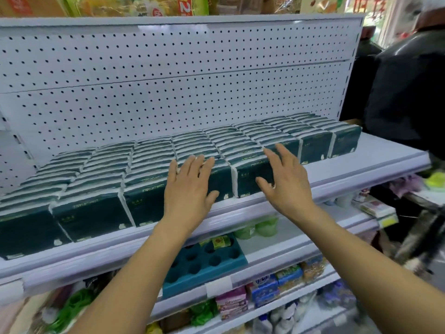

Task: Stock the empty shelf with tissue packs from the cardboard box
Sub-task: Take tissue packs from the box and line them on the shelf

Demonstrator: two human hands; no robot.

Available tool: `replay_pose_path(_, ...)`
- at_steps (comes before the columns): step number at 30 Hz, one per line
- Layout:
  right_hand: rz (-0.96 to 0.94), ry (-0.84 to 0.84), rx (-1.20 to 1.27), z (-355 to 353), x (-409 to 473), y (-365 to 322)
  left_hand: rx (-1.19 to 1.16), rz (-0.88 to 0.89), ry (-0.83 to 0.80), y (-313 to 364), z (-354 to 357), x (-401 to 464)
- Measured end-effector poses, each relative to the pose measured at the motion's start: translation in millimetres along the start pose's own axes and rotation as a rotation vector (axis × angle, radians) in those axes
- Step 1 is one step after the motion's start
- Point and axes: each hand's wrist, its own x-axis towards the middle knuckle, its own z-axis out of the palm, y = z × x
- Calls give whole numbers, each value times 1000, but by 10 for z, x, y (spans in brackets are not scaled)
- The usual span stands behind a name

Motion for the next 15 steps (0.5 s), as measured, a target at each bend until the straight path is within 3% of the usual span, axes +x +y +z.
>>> replay_pose_path(3,-79,133,12,-90,-337,-144,-109,72,173,9,25,-294)
replay_pose_path(7,-126,134,35,-150,-890,-420,-232,77,199,51,29,-902)
replay_pose_path(10,-182,98,26,-168,-1272,-610,-209,91,140,-13,35,-1352)
replay_pose_path(15,-188,-103,39,-106,-1979,-991,-176,-21,-88,-240,-2,-2218)
